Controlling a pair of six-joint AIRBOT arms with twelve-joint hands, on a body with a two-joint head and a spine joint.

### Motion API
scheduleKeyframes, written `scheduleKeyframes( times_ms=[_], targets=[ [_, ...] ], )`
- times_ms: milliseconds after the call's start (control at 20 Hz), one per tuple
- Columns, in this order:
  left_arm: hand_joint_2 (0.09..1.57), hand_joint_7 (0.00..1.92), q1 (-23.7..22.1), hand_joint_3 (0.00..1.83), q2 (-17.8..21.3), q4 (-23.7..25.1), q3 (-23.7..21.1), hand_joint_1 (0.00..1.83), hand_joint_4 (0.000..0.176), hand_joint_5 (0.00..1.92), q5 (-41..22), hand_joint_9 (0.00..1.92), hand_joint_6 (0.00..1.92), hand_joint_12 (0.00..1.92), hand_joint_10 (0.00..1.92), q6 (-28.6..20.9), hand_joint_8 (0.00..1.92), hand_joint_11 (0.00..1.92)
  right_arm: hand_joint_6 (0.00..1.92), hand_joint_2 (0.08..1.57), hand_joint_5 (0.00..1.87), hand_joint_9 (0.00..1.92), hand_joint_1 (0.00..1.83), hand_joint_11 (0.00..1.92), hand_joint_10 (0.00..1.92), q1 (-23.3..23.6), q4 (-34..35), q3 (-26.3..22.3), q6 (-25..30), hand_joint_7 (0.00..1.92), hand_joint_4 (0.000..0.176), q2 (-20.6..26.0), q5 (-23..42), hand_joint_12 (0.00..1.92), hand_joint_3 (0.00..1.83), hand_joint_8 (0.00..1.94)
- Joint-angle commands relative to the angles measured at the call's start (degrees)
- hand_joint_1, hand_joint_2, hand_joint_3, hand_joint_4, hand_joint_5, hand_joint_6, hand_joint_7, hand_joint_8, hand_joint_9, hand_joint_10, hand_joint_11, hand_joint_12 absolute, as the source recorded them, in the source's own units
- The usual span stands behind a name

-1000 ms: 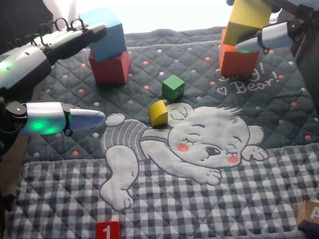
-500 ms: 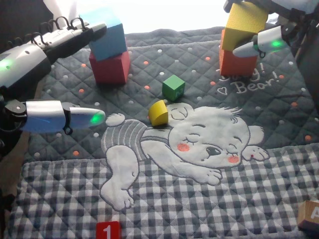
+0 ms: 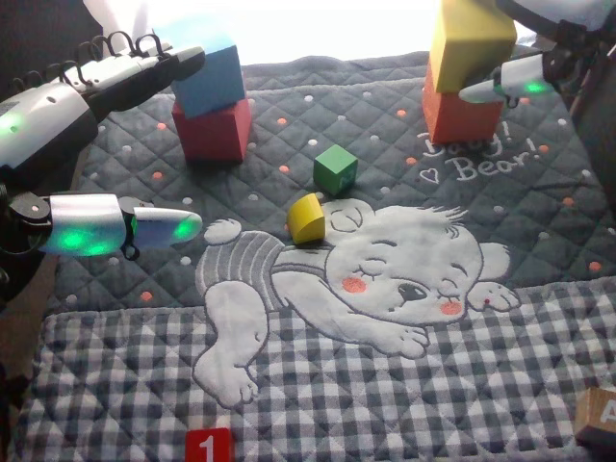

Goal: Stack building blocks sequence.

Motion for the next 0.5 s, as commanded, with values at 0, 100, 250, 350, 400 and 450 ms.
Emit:
scheduleKeyframes(
  times_ms=[0,100,250,350,400,450],
  targets=[
    [0.96,0.07,-0.68,0.0,-0.18,-0.21,0.31,0.79,0.126,0.18,-7.47,0.04,0.0,0.27,0.0,-0.54,0.0,0.0,0.0,0.94,0.0,0.67,1.1,0.16,0.08,0.7,1.03,0.05,-0.16,0.46,0.169,0.38,6.21,1.2,0.0,0.0],
    [0.96,0.07,-0.67,0.0,-0.18,-0.21,0.31,0.8,0.123,0.18,-7.48,0.04,0.0,0.28,0.0,-0.54,0.0,0.0,0.0,0.93,0.0,0.67,1.08,0.15,0.07,0.7,1.03,-0.26,-0.16,0.44,0.161,0.38,6.24,1.18,0.0,0.0],
    [0.96,0.08,-0.67,0.0,-0.18,-0.21,0.37,0.77,0.119,0.2,-7.66,0.04,0.0,0.29,0.0,-0.54,0.0,0.0,0.0,0.92,0.0,0.57,1.08,0.05,0.0,0.7,1.03,-1.15,-0.16,0.37,0.176,0.38,6.81,1.24,0.0,0.0],
    [0.96,0.07,-0.67,0.0,-0.09,-0.21,0.38,0.77,0.127,0.19,-8.14,0.04,0.0,0.23,0.0,-0.55,0.0,0.0,0.0,0.92,0.0,0.44,1.06,0.0,0.0,0.7,1.04,-2.84,-0.16,0.3,0.176,1.24,9.51,1.14,0.0,0.0],
    [0.96,0.07,-0.66,0.0,0.0,-0.21,0.37,0.76,0.135,0.18,-8.62,0.03,0.0,0.22,0.0,-0.56,0.0,0.0,0.0,0.92,0.0,0.39,1.03,0.0,0.0,0.7,1.05,-4.12,-0.15,0.25,0.176,2.29,11.6,1.07,0.0,0.0],
    [0.96,0.05,-0.66,0.0,0.12,-0.21,0.34,0.77,0.145,0.15,-9.03,0.02,0.0,0.15,0.0,-0.6,0.0,0.0,0.0,0.9,0.0,0.3,0.93,0.0,0.0,0.57,1.07,-5.3,-0.15,0.15,0.176,3.34,13.55,1.11,0.0,0.0]
  ],
)
